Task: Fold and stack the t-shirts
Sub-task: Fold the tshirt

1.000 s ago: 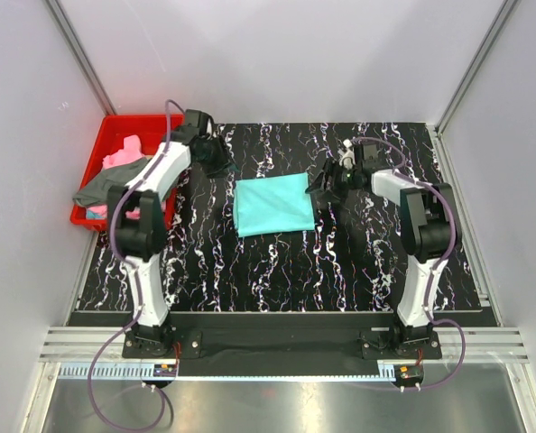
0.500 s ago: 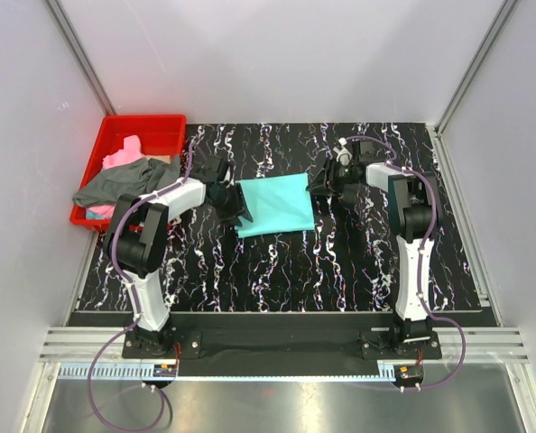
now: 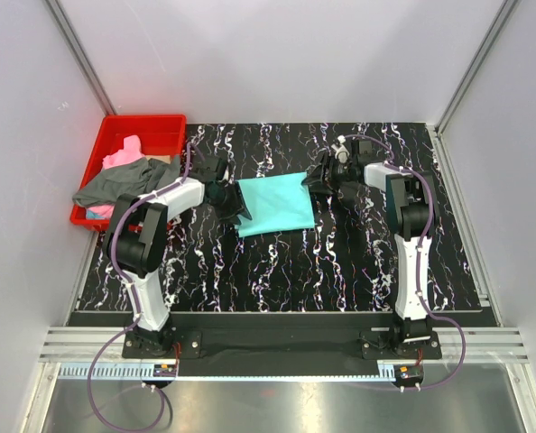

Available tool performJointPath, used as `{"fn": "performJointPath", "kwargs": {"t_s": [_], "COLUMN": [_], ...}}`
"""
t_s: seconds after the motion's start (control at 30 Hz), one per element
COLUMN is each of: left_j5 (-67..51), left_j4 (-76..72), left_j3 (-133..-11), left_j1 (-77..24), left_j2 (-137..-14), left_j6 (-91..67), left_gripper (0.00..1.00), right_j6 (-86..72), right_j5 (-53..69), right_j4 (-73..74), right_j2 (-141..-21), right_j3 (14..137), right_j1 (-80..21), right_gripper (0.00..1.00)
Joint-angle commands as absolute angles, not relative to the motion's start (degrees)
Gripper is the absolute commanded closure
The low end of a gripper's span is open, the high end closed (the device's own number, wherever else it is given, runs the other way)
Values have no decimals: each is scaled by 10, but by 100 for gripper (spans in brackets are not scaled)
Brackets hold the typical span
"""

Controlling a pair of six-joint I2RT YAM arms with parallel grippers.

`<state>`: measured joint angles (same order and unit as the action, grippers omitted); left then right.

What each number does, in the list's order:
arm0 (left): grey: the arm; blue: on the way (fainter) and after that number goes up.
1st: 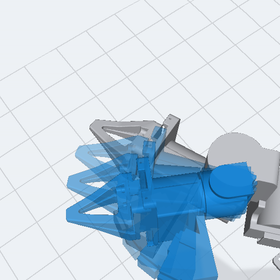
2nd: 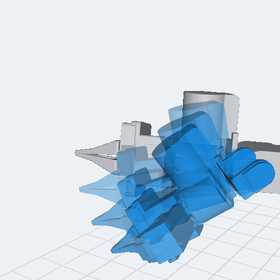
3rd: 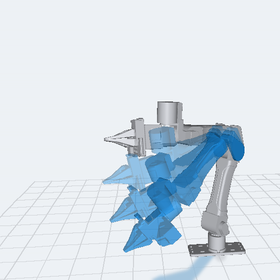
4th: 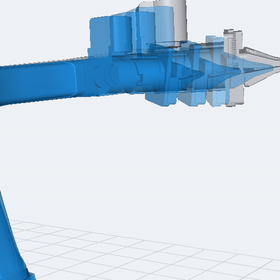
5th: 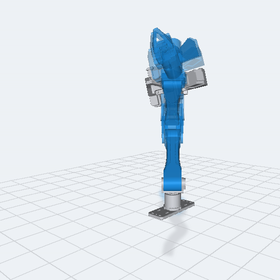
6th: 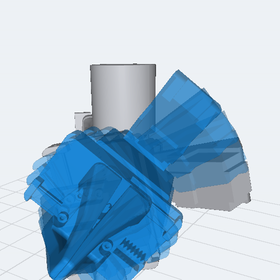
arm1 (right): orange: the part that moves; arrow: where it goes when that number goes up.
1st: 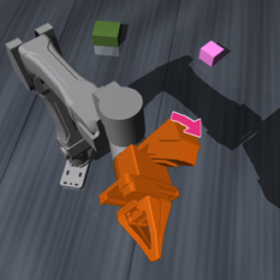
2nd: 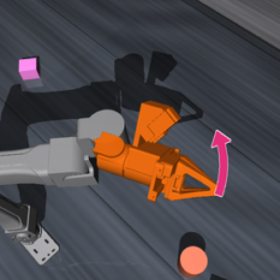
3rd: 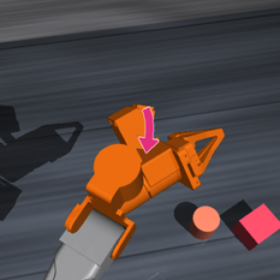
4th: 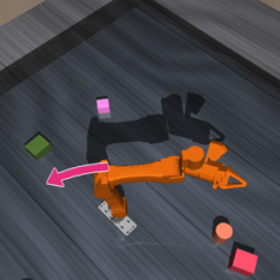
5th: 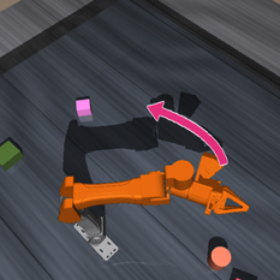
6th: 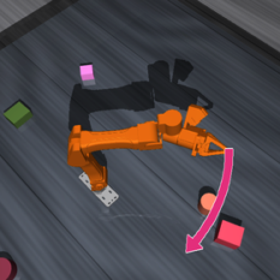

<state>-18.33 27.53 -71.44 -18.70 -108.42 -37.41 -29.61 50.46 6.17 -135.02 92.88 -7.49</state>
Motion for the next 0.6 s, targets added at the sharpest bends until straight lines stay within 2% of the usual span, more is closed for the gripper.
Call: {"fn": "performJointPath", "kwargs": {"t_s": [0.0,0.23,0.3,0.37,0.47,0.5,0.57], "left_j5": [-202,-192,-185,-157,-103,-88,-43], "left_j4": [288,357,362,373,372,371,363], "left_j3": [-764,-787,-773,-760,-725,-715,-689], "left_j1": [-185,-184,-184,-184,-183,-180,-178], "left_j2": [-1035,-948,-911,-869,-805,-789,-746], "left_j6": [-365,-317,-304,-290,-272,-269,-264], "left_gripper": [54,53,53,53,53,52,52], "right_j6": [-266,-229,-223,-219,-249,-259,-275], "right_j5": [509,380,279,228,172,141,121], "right_j4": [72,237,273,306,340,345,349], "right_j2": [-1325,-1260,-1228,-1205,-1181,-1173,-1167], "right_j3": [946,956,959,961,975,978,979], "right_j1": [-76,-78,-90,-105,-140,-163,-189], "right_gripper": [40,36,35,36,48,64,84]}}
